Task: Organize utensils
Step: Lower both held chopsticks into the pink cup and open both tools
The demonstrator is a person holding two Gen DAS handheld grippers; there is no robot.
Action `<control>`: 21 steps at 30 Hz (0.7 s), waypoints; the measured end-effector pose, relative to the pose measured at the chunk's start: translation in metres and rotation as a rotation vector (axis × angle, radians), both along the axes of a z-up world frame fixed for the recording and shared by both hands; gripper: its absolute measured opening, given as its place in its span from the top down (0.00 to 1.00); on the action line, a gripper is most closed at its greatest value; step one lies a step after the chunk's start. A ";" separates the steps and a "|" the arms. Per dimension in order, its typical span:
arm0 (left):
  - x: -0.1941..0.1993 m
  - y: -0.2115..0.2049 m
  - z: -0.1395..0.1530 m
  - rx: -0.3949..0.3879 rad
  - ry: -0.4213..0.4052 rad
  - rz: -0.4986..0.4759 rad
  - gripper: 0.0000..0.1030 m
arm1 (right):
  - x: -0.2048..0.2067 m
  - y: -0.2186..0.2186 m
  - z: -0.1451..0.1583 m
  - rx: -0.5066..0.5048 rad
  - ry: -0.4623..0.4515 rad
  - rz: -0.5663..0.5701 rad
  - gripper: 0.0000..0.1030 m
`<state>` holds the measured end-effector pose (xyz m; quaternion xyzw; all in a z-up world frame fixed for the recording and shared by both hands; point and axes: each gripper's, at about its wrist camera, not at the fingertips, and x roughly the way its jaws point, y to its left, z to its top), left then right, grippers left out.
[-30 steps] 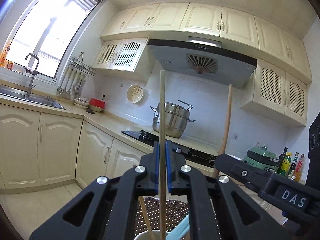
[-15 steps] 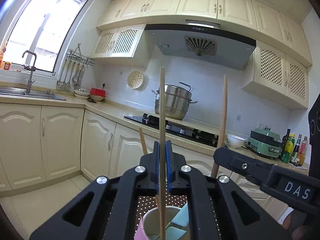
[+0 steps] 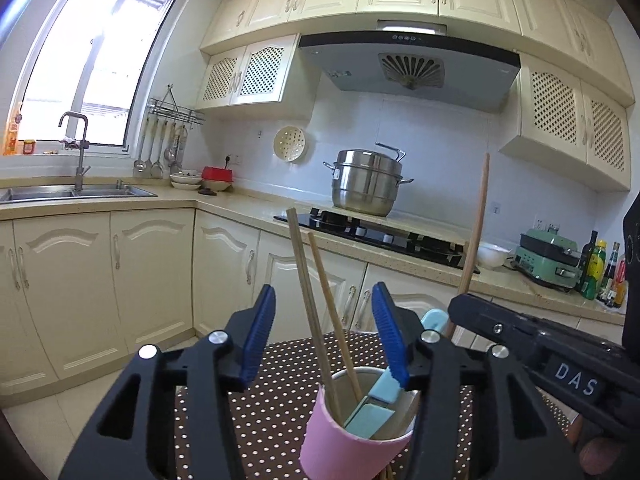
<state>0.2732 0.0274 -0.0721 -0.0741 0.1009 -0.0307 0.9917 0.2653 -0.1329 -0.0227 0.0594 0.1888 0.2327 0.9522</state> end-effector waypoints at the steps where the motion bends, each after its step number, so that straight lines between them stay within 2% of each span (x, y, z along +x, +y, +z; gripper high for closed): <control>1: -0.002 -0.001 0.000 0.022 0.011 0.017 0.48 | 0.000 0.000 -0.001 -0.002 0.003 -0.001 0.94; 6: -0.011 -0.002 0.001 0.095 0.048 0.070 0.44 | -0.002 0.003 -0.009 -0.025 0.026 -0.003 0.94; 17: -0.019 0.002 -0.001 0.128 0.134 0.093 0.39 | -0.001 0.012 -0.030 -0.071 0.083 0.009 0.94; 21: -0.024 0.001 -0.004 0.147 0.151 0.100 0.39 | -0.003 0.011 -0.032 -0.057 0.083 0.010 0.94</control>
